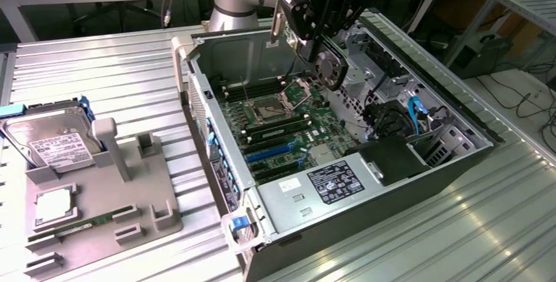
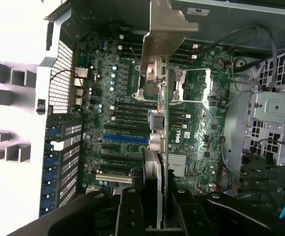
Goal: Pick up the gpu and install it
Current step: 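Insert the gpu into the slot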
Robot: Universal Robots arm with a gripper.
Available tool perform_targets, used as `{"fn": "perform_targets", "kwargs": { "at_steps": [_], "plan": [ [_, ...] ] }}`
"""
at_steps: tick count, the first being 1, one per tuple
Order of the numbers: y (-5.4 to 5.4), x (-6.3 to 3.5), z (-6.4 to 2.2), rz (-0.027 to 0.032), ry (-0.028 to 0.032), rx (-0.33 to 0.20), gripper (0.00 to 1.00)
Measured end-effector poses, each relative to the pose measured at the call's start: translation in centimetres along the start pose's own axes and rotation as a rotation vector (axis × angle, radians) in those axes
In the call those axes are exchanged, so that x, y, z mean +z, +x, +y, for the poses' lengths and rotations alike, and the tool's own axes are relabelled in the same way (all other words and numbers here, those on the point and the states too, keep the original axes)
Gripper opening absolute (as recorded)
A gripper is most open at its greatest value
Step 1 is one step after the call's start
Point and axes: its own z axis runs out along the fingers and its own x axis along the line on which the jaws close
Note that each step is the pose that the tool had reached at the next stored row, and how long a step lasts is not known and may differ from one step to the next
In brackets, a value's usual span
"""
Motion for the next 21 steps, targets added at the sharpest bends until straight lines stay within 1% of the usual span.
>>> {"fn": "perform_targets", "kwargs": {
  "at_steps": [21],
  "plan": [
    [0.0, 0.0, 0.0, 0.0024, -0.0017, -0.091, 0.27]
  ]
}}
